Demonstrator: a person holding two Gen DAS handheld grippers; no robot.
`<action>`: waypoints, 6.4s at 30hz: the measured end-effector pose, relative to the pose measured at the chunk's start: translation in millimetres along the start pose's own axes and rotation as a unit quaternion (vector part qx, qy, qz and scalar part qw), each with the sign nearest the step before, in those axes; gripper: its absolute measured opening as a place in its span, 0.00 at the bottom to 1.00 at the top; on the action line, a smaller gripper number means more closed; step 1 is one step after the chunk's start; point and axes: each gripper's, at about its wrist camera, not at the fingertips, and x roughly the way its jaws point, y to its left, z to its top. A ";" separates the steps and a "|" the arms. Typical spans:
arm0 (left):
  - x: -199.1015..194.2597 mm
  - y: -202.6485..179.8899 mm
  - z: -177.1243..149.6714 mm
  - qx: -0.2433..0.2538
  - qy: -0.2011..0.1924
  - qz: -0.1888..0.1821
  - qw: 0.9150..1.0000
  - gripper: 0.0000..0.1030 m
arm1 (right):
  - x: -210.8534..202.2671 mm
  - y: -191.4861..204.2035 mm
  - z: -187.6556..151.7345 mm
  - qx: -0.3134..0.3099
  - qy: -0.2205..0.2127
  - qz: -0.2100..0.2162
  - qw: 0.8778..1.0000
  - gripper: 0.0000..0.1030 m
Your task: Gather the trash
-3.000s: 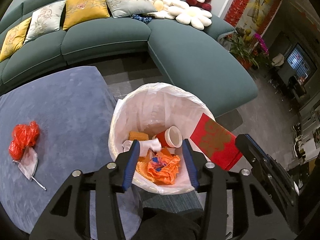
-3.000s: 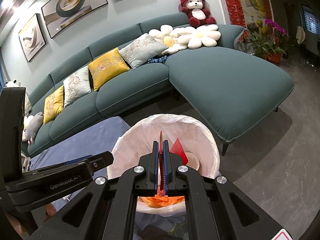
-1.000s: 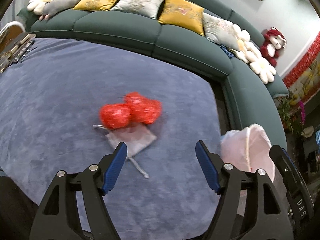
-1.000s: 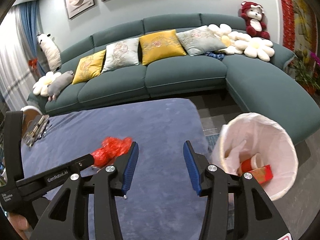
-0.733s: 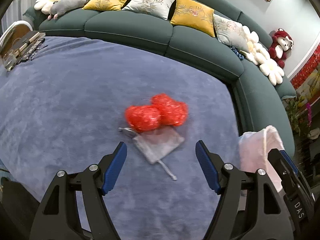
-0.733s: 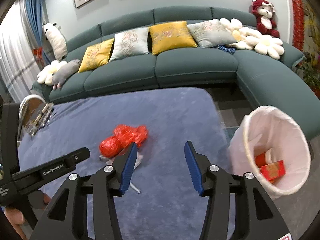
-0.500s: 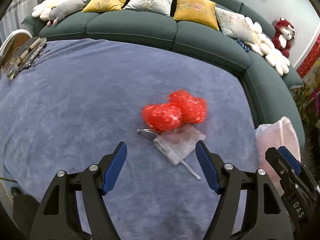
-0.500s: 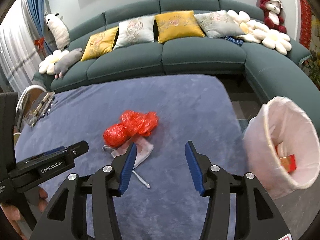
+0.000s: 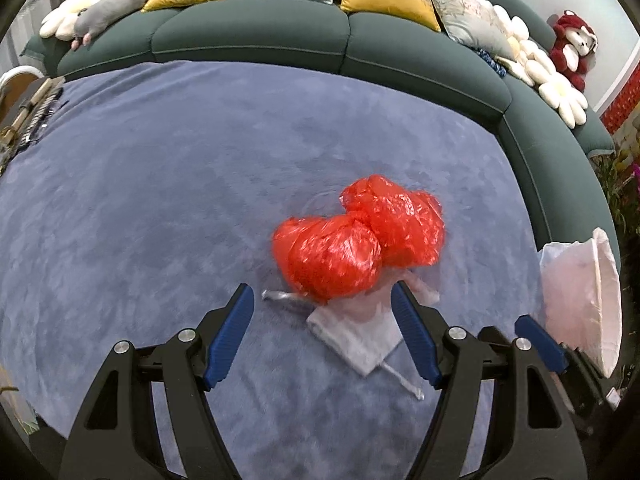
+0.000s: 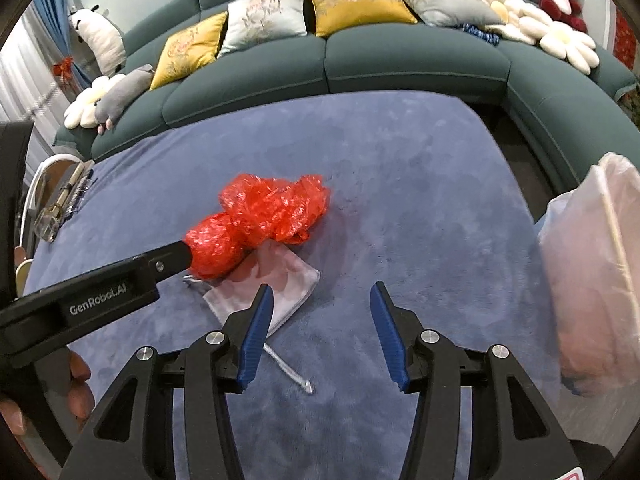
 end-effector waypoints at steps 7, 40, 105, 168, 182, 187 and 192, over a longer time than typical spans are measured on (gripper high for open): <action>35.2 -9.1 9.1 0.006 0.027 0.003 1.000 0.65 | 37.4 -4.6 6.9 0.010 0.029 0.010 0.999 0.48; -10.9 -38.3 6.0 0.001 -0.004 0.007 1.000 0.26 | -13.7 -32.6 2.7 0.035 -0.012 0.028 0.999 0.04; -50.3 -375.8 -61.0 0.197 -0.024 -0.072 0.977 0.40 | -230.4 -323.1 -37.3 0.198 -0.201 -0.090 0.955 0.04; -118.6 -286.1 -92.8 0.161 -0.078 -0.010 0.984 0.86 | -259.9 -240.6 -53.1 0.093 -0.163 -0.116 0.975 0.66; -134.3 -269.1 -117.9 0.148 -0.075 -0.001 0.986 0.89 | -272.6 -219.3 -73.2 0.050 -0.163 -0.141 0.975 0.90; -134.2 -267.1 -123.1 0.150 -0.082 0.011 0.985 0.90 | -268.5 -218.5 -76.9 0.053 -0.156 -0.131 0.978 0.94; -130.2 -268.9 -129.0 0.158 -0.080 0.018 0.984 0.90 | -262.2 -216.0 -79.2 0.051 -0.151 -0.129 0.979 0.94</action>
